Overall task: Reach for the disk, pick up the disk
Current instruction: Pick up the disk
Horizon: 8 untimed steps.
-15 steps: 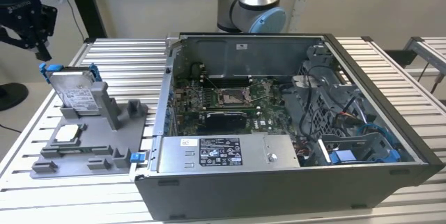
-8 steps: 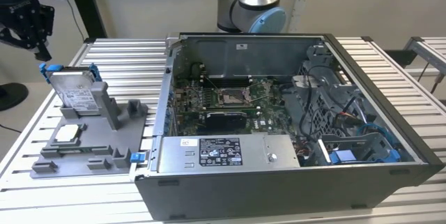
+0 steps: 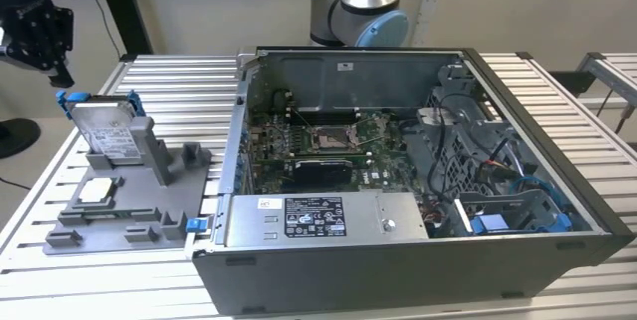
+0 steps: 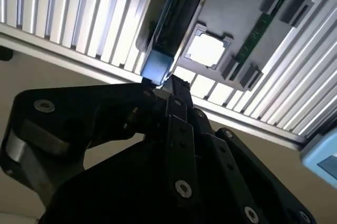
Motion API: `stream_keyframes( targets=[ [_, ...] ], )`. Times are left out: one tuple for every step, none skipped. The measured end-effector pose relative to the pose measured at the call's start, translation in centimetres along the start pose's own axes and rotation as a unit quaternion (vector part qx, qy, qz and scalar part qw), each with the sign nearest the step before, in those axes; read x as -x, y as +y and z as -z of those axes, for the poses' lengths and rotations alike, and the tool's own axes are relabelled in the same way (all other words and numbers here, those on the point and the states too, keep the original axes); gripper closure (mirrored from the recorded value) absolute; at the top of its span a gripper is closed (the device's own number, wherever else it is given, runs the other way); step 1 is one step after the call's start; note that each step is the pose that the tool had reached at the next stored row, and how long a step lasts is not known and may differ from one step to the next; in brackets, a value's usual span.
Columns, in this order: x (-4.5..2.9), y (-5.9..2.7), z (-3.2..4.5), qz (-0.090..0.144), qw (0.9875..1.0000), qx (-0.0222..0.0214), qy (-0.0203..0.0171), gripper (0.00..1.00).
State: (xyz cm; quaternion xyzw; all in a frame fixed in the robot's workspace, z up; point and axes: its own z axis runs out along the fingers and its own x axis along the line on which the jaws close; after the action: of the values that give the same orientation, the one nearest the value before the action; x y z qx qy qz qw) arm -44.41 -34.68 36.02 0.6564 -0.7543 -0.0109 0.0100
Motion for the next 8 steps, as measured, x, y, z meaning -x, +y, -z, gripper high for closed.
stream_keyframes(
  targets=[
    [0.0, -0.01, -0.02, 0.006, 1.0, -0.0004, 0.0001, 1.0],
    [0.01, -0.02, -0.05, 0.012, 0.9999, -0.0007, 0.0001, 1.0],
    [0.01, -0.03, -0.08, 0.017, 0.9999, -0.0008, 0.0003, 1.0],
    [0.01, -0.04, -0.1, 0.022, 0.9998, -0.0009, 0.0004, 1.0],
    [0.01, -0.07, -0.13, 0.026, 0.9996, -0.001, 0.0006, 1.0],
    [0.02, -0.15, -0.13, 0.03, 0.9996, -0.0009, 0.0007, 1.0],
    [0.04, -0.25, -0.13, 0.031, 0.9995, -0.001, 0.0007, 1.0],
    [0.04, -0.26, -0.13, 0.031, 0.9995, -0.0009, 0.0007, 1.0]
  ],
)
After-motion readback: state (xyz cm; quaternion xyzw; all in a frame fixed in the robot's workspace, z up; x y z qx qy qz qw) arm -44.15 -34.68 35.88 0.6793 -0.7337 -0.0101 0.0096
